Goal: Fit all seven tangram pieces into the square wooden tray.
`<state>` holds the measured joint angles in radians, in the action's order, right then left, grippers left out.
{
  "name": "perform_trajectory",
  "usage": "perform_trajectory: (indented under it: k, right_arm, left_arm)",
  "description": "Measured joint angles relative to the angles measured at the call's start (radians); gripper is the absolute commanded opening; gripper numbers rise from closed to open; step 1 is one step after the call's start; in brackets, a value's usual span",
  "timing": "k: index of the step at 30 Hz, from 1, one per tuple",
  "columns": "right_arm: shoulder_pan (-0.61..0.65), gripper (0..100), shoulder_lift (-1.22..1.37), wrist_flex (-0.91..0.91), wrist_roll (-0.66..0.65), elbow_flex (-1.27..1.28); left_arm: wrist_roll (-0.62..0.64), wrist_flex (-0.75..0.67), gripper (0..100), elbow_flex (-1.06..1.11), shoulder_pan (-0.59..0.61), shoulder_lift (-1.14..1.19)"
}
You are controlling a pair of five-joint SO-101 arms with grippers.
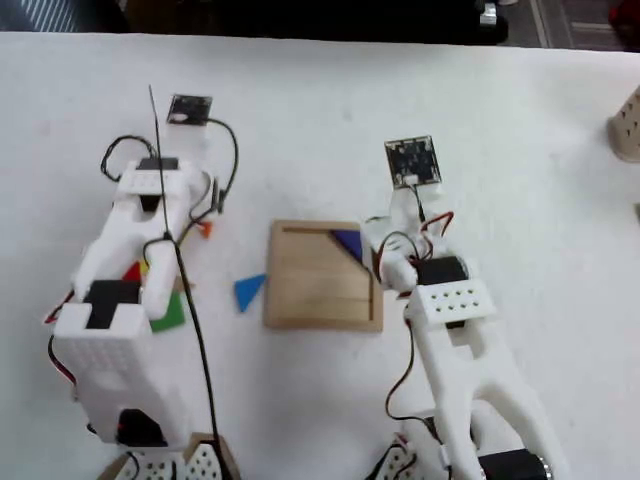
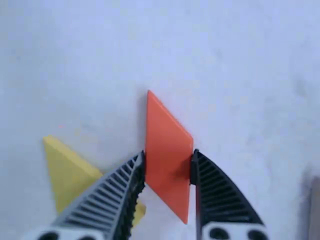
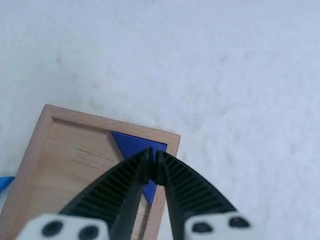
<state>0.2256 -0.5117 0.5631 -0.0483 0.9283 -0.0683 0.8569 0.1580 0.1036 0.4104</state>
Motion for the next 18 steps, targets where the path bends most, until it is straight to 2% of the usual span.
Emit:
perform_trajectory:
  k: [10, 18]
  right_arm:
    - [-0.021, 1.8, 0.0, 0.0, 0.0, 0.0]
    - [-0.023, 1.8, 0.0, 0.0, 0.0, 0.0]
  left_arm:
    - [0.0, 0.061, 12, 0.011, -0.006, -0.037]
    - [0.0, 0.061, 12, 0.124, -0.035, -0.219]
